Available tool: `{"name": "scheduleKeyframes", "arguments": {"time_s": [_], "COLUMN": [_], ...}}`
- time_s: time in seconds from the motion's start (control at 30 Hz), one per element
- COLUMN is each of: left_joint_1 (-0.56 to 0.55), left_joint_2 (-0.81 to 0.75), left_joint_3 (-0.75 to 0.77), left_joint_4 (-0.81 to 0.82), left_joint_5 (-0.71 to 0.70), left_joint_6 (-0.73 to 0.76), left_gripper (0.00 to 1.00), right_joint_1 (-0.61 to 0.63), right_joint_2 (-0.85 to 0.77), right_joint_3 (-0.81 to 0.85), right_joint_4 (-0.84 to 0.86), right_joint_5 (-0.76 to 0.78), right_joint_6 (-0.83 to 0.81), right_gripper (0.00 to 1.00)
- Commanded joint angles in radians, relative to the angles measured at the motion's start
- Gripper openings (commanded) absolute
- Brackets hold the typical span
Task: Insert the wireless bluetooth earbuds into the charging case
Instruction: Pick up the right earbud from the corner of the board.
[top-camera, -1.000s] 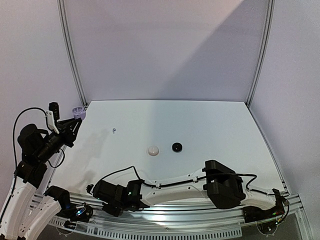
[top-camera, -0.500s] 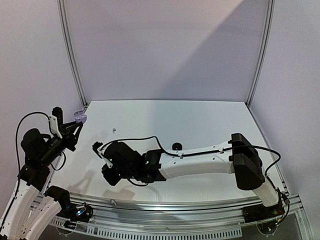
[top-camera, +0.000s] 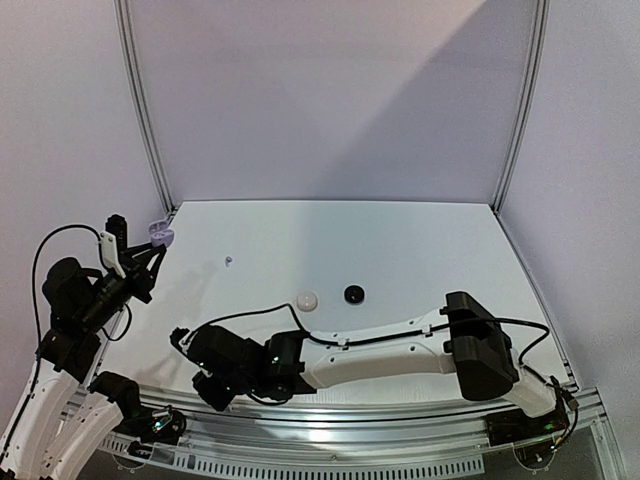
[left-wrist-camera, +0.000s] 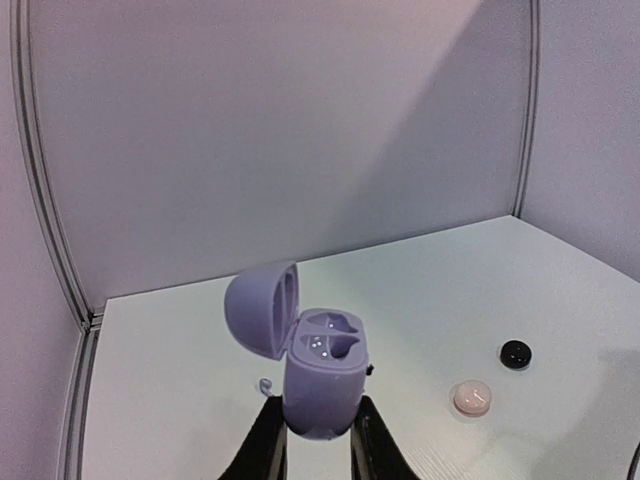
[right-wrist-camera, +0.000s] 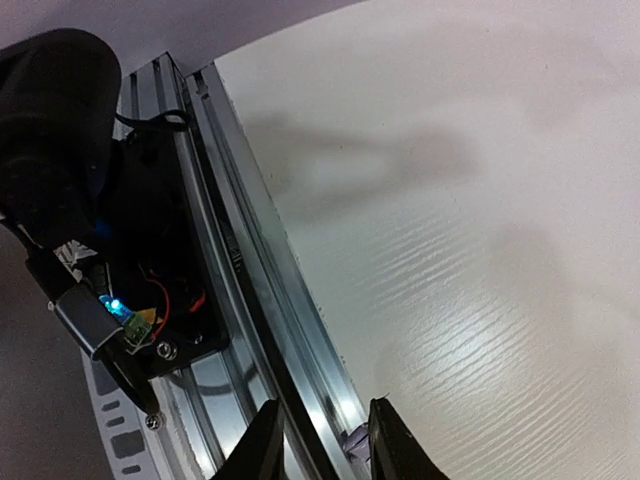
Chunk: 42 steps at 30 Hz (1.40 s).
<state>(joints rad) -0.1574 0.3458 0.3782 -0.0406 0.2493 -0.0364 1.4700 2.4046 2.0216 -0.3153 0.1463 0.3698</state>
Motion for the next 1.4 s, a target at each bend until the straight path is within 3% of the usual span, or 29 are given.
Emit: {"name": "scheduleKeyframes", "arguments": {"time_s": [0.0,0.13,0.33,0.57,0.97,1.1,1.37], "left_joint_1": [-0.010,-0.010,-0.009,-0.010,-0.009,-0.010,-0.009], "left_joint_2": [-0.004,0.005,0.009,0.010,0.015,0.022,0.034], "left_joint_3": [-0.004,-0.009,-0.006,-0.005,-0.010,-0.007,-0.005], "left_joint_4": [0.014,0.022,0.020,0.014,0.013,0.012,0.015], "left_joint_5": [-0.001,0.001,0.005,0.014,0.021,0.023,0.026], "left_joint_6": [0.004,-0.010,-0.018,-0.018,-0.043,-0.048,-0.048], "left_gripper": [0.00,0.00,0.00,0.00,0.00,0.00,0.00], "right_joint_1": [0.008,0.035,0.036,0.039,0.047,0.045,0.045], "right_joint_2": [0.015,0.044,0.125,0.138,0.204,0.269,0.292], "right_joint_3": [-0.022,0.002,0.081,0.084,0.177,0.257,0.260], "right_joint_4": [-0.112,-0.166,-0.231,-0.276,-0.327,-0.374,-0.381], "right_joint_5": [-0.003,-0.004,0.024,0.044,0.050,0.093,0.180], "right_joint_6": [0.105,0.124,0.197,0.282,0.293,0.276,0.261], "right_gripper": [0.36,0.41,0.37,0.40,0.32,0.32,0.31]}}
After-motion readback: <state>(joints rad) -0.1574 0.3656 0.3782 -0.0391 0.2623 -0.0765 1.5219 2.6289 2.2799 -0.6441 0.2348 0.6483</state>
